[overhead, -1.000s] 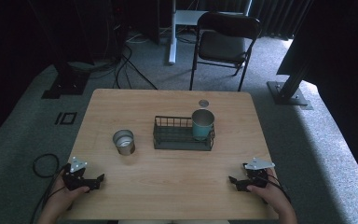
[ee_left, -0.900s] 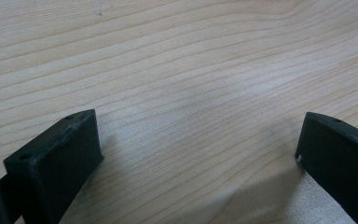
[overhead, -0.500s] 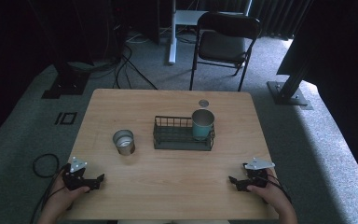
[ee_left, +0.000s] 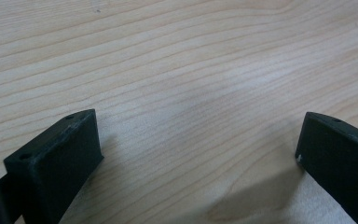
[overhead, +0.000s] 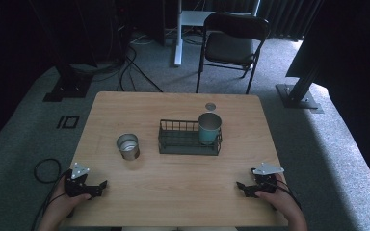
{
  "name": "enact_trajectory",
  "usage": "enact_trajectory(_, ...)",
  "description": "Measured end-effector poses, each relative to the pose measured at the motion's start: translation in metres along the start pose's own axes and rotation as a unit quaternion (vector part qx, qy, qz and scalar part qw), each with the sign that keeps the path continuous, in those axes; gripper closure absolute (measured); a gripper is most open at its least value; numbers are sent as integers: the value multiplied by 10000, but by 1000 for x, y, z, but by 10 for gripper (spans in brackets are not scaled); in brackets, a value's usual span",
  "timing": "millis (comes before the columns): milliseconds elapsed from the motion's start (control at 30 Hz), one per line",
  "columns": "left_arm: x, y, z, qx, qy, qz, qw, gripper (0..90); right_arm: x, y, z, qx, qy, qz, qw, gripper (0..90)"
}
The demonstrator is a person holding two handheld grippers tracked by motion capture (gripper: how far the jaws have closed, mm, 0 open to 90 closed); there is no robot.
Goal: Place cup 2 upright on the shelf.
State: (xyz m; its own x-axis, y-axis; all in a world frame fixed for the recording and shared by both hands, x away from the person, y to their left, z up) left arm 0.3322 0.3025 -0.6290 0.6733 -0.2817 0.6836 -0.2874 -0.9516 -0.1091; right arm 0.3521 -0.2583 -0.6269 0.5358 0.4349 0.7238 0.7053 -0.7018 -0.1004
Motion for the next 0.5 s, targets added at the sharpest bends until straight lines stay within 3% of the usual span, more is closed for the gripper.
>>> enact_trajectory(500,-8,4,-9,-53,-14,53,10000,6,0,0,0,1,-1,-2,10000,117)
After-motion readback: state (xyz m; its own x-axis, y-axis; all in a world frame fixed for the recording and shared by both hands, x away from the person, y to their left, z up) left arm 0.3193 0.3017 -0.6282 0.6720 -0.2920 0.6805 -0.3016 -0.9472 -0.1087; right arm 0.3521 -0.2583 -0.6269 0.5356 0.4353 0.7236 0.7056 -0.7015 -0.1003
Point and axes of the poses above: each handheld gripper's, and its own axes: z roughly forward along the jaws, x roughly out of its top, y roughly to its right, the point moved 10 cm from there along z, roughly forward along the jaws, and after that the axes turned 8 degrees about x, right-handed, at the moved point
